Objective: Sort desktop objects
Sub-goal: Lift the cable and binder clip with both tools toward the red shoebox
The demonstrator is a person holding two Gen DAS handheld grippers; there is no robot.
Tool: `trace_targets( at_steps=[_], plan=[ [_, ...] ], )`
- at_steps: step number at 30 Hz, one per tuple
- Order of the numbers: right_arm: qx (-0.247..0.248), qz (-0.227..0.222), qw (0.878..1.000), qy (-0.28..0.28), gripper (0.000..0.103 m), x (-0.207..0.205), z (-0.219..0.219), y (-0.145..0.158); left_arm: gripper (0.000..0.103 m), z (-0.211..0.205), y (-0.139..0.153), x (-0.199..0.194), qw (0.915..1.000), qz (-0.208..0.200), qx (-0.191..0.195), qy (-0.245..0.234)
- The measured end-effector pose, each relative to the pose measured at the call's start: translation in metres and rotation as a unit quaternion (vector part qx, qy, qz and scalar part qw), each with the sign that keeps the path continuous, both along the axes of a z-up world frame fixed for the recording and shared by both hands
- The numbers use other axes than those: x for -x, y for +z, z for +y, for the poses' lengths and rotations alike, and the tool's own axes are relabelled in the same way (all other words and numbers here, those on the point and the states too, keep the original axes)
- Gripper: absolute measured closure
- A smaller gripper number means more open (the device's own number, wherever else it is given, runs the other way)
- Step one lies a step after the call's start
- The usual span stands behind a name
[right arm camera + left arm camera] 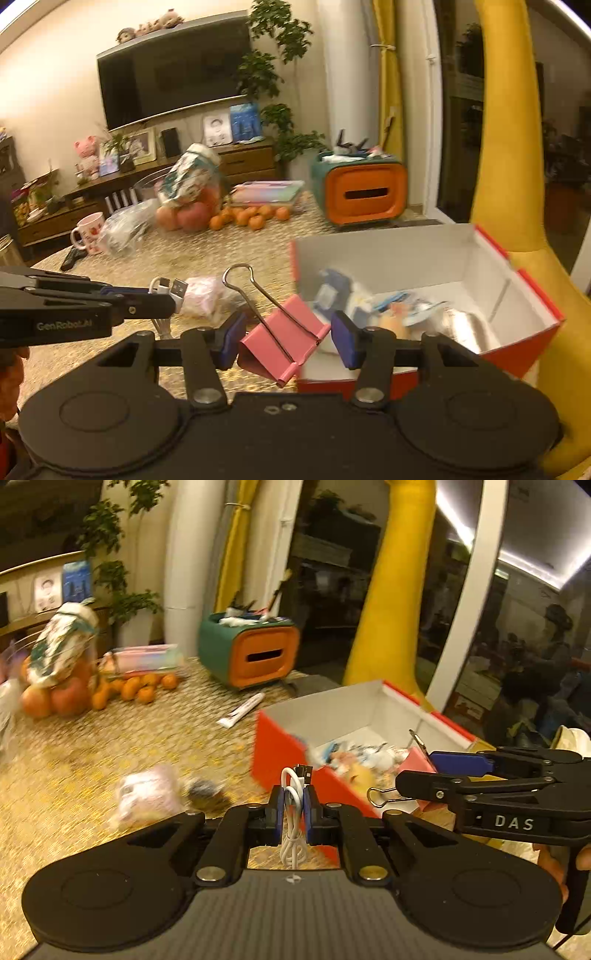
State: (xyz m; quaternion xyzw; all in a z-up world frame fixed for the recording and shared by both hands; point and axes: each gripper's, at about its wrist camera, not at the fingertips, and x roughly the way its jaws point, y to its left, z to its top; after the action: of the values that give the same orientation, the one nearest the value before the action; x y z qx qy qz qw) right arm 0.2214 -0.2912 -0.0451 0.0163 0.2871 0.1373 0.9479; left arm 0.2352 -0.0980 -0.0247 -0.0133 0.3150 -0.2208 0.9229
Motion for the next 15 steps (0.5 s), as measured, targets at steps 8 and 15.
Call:
trace_targets(
  at_steps=[8,15],
  plan=[
    [0.007,-0.006,0.999,-0.032,0.053,-0.009,-0.042,0.002,0.094,-0.058,0.012,-0.016,0.9989,-0.013,-0.004,-0.045],
    [0.014,-0.004,0.998,-0.057,0.053,-0.024,-0.07,-0.004,0.094,-0.1,0.012,-0.037,0.9966,-0.014,-0.021,-0.079]
  ],
)
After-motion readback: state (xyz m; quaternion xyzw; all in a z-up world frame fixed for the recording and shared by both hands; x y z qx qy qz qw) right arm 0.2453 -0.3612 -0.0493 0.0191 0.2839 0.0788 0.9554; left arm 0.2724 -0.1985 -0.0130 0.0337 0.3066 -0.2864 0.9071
